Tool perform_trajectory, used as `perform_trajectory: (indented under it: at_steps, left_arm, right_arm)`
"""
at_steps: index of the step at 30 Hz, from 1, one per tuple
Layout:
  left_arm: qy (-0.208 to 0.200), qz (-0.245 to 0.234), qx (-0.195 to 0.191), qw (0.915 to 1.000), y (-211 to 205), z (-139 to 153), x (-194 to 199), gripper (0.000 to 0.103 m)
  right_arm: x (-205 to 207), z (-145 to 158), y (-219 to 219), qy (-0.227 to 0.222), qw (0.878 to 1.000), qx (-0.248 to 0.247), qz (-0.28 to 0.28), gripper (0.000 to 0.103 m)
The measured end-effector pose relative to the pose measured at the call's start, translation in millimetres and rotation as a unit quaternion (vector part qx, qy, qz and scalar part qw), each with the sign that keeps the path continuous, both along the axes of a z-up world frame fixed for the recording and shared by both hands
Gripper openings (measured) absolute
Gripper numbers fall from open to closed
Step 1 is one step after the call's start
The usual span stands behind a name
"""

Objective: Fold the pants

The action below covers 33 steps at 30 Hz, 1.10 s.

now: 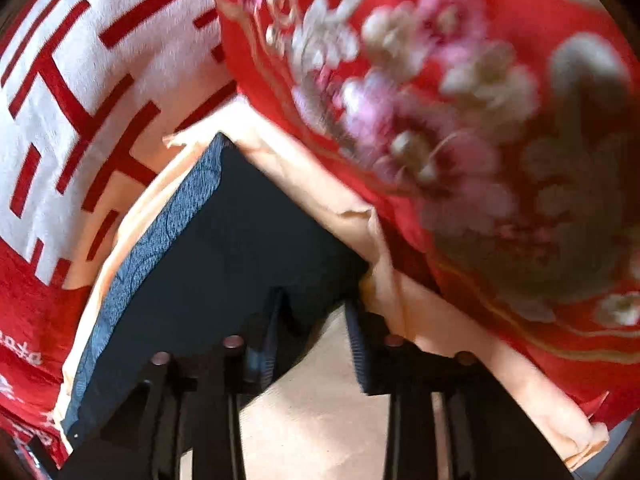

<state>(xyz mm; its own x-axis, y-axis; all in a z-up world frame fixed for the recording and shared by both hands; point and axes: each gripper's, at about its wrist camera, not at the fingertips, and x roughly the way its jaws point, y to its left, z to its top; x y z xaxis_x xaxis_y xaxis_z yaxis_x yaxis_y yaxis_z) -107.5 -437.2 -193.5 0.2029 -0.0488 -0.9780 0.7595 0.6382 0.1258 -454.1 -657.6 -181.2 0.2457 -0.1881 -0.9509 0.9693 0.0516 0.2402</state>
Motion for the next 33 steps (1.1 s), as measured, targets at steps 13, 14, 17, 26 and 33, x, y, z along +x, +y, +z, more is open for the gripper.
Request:
perform_trajectory:
  at_steps: [13,14,17,26,33]
  left_arm:
    - [0.004,0.009,0.001,1.0,4.3,-5.2,-4.4,0.103]
    - [0.005,0.009,0.001,0.9999,4.6,-5.2,-3.9,0.103]
    - [0.006,0.011,0.002,0.9999,4.7,-4.8,-3.4,0.103]
    - [0.015,0.013,0.009,0.9998,3.3,-4.8,4.8,0.103]
    - [0.033,-0.009,0.013,0.9993,-8.5,0.4,3.5,0.103]
  right_arm:
    - [44.8,11.4,107.4,-0.068,0.989,0.075,0.109,0.062]
    - [48.9,9.9,111.9,-0.068,0.988,0.078,0.116,0.062]
    - [57.8,6.9,128.4,-0.07,0.985,0.091,0.132,0.062]
    - [78.2,-3.3,122.3,-0.074,0.983,0.092,0.144,0.066]
    - [75.2,-5.3,121.5,-0.082,0.982,0.092,0.142,0.066]
